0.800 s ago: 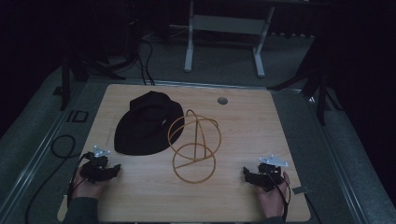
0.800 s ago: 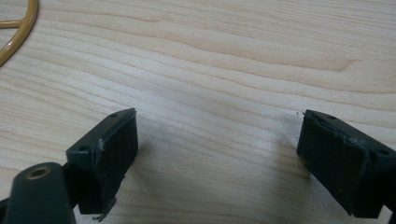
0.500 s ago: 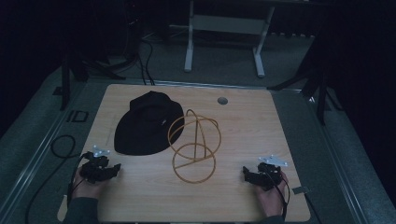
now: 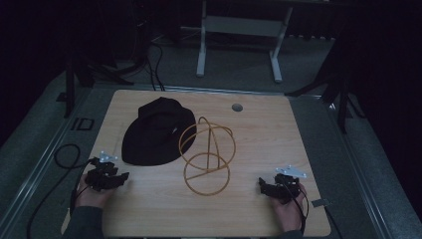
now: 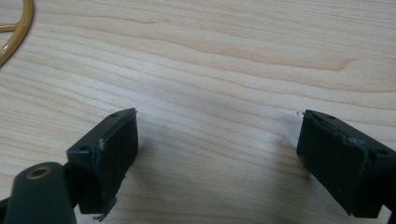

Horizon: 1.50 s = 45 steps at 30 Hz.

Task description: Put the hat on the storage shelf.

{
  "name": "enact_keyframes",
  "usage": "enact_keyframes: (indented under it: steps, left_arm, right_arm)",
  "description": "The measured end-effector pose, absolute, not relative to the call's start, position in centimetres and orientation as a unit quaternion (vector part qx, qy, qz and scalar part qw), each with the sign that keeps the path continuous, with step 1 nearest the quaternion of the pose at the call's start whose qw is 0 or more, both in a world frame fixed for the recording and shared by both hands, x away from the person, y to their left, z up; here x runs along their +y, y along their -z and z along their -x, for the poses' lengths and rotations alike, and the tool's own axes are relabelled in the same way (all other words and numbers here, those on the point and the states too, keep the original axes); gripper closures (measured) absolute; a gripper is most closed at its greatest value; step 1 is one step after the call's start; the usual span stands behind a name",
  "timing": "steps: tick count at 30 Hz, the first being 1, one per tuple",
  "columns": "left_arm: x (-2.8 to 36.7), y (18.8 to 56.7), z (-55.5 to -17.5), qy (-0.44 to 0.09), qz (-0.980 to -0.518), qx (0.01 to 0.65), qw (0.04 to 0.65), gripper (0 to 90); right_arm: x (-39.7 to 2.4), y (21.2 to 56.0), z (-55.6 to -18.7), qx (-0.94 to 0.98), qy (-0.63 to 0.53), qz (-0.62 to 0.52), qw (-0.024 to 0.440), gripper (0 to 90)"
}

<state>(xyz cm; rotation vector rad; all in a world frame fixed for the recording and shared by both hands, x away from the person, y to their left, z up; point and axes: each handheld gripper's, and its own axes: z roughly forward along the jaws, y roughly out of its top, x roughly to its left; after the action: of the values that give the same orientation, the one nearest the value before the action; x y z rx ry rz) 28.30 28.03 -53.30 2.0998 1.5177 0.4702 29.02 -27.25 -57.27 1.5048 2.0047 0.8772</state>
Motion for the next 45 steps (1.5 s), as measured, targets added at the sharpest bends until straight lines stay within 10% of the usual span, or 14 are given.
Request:
enact_keyframes:
  steps: [45]
  left_arm:
    - [28.5, 47.8, -32.3, -0.127, -0.811, 0.516, 0.245, 56.6]
  right_arm:
    - [-27.2, 57.3, -29.0, 0.736, -0.322, -0.546, 0.238, 12.5]
